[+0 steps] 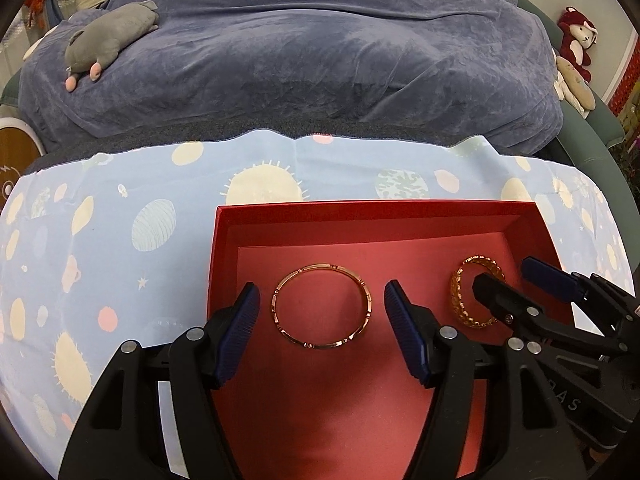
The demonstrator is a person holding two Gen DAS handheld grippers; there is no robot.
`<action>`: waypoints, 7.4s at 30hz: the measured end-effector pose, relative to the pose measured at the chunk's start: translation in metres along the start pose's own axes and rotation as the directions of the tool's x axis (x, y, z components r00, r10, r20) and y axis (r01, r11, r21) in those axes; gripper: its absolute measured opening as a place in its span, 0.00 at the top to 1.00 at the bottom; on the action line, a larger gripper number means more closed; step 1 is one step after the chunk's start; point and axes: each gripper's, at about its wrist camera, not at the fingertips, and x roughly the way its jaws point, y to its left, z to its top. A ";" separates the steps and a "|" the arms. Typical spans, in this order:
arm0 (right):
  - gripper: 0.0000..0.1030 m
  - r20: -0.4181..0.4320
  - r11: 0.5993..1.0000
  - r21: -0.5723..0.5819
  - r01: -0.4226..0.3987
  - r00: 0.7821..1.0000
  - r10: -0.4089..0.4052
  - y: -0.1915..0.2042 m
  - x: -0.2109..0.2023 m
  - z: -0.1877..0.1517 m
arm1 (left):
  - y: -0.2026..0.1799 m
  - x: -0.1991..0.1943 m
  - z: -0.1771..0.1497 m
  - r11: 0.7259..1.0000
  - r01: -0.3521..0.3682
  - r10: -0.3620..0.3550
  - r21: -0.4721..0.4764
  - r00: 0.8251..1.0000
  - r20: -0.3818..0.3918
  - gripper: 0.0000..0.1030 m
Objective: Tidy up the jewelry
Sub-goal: 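Carry both gold bangles into the red box and open both tools, then withdraw from the box and grasp the red bead bracelet with the left tool, then lift the red bead bracelet with the left tool while the right tool grasps the yellow bead bracelet, then carry both bead bracelets into the red box and open both tools, then grasp the dark brown tasseled bracelet with the right tool while the left tool grasps the yellow-green bracelet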
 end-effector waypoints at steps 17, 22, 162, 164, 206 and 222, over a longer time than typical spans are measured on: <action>0.44 0.097 1.000 0.011 -0.004 0.995 0.003 0.011 -0.117 -0.058 | -0.017 -0.109 -0.048 1.000 0.008 -0.009 0.006 0.996 0.085 0.39; 0.43 0.108 1.000 0.007 -0.008 0.994 0.007 0.017 -0.151 -0.102 | -0.021 -0.140 -0.086 1.000 0.023 -0.025 0.016 0.996 0.088 0.39; 0.93 0.134 0.989 0.047 -0.143 0.982 0.136 0.010 -0.160 -0.074 | -0.041 -0.176 -0.057 0.963 0.267 -0.271 0.048 0.955 0.118 0.93; 0.93 0.122 0.985 0.067 -0.161 0.981 0.152 0.007 -0.143 -0.061 | -0.037 -0.159 -0.045 0.959 0.282 -0.284 0.030 0.952 0.111 0.93; 0.67 0.035 0.994 0.110 -0.008 0.999 0.004 -0.024 -0.134 -0.154 | -0.001 -0.133 -0.141 1.000 0.020 -0.021 0.016 0.998 0.063 0.51; 0.67 -0.055 0.993 0.116 0.023 0.998 -0.017 -0.011 -0.116 -0.212 | 0.005 -0.109 -0.216 0.999 -0.016 0.013 -0.041 0.998 -0.059 0.51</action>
